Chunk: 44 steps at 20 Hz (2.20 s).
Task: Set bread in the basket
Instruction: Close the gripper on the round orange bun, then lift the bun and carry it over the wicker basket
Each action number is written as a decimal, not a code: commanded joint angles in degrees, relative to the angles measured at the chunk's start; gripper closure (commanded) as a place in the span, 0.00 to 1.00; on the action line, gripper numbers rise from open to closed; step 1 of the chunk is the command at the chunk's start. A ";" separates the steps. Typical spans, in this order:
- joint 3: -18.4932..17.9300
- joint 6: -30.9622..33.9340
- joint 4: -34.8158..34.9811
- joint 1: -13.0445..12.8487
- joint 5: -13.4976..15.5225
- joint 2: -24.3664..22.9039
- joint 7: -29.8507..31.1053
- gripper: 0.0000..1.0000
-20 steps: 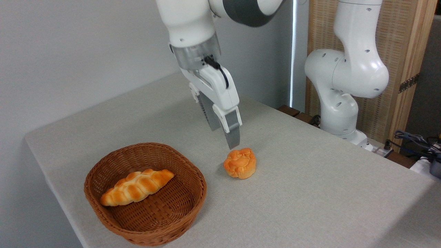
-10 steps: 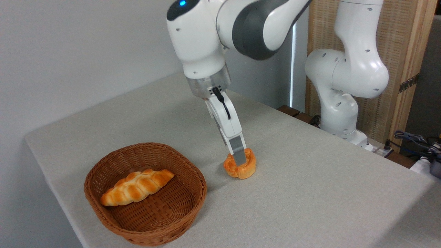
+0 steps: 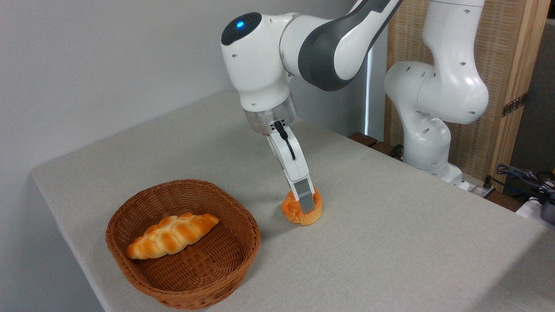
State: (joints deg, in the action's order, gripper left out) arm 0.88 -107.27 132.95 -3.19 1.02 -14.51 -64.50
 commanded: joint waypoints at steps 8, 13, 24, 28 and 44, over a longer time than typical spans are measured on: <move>-1.23 -3.03 1.96 -1.03 -0.50 -0.96 -1.77 0.46; -1.23 -3.12 1.96 -1.11 -0.50 -0.96 -1.85 0.54; -1.32 -2.94 1.52 -1.46 -0.50 -1.05 -1.77 0.61; -1.40 -0.49 -1.11 -2.08 -0.58 -1.05 -1.42 0.66; -3.69 11.57 -31.94 -2.52 2.75 13.35 7.97 0.63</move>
State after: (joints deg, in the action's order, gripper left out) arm -1.39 -97.66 110.87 -4.70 1.47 -7.65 -61.41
